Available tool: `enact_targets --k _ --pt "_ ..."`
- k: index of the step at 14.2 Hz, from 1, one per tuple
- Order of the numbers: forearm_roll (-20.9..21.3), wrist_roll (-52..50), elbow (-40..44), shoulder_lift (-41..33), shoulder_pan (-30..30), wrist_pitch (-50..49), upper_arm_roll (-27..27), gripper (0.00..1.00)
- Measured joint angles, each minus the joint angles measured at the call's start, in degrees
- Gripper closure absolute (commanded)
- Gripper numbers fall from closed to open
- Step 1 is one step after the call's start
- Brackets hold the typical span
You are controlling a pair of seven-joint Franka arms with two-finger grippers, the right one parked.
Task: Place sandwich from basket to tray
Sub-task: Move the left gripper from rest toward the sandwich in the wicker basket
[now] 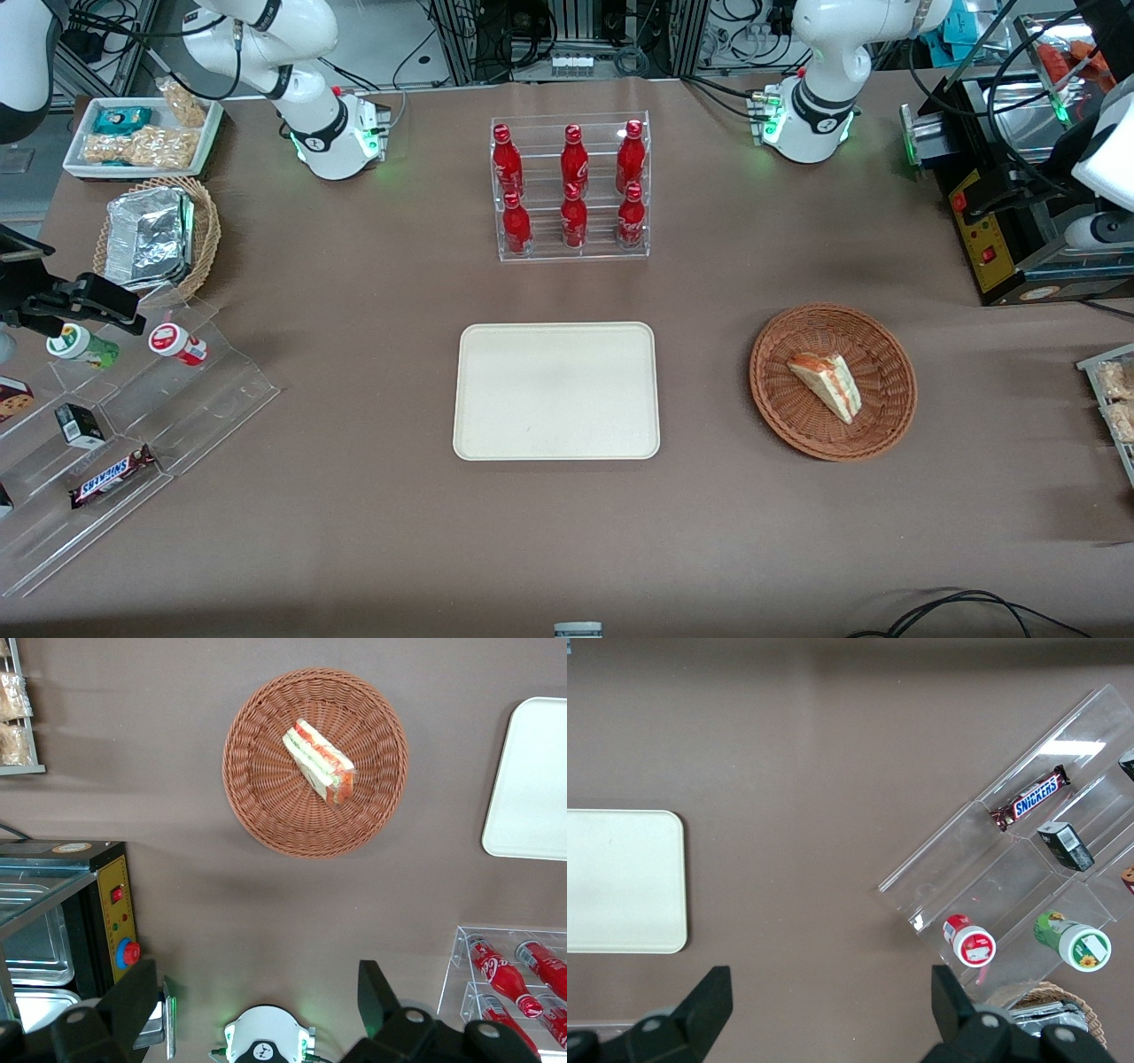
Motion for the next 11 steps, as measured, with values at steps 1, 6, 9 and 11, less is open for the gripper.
enact_targets --k 1,6,9,11 --pt "0.00 0.00 0.00 0.00 -0.03 -0.03 -0.05 0.00" --pt "0.00 -0.01 -0.20 0.28 -0.08 -0.13 -0.16 0.00" --pt "0.03 -1.43 -0.59 2.89 -0.08 -0.03 -0.15 0.00" --pt "-0.01 -6.14 -0.85 6.31 -0.09 1.13 -0.17 0.00"
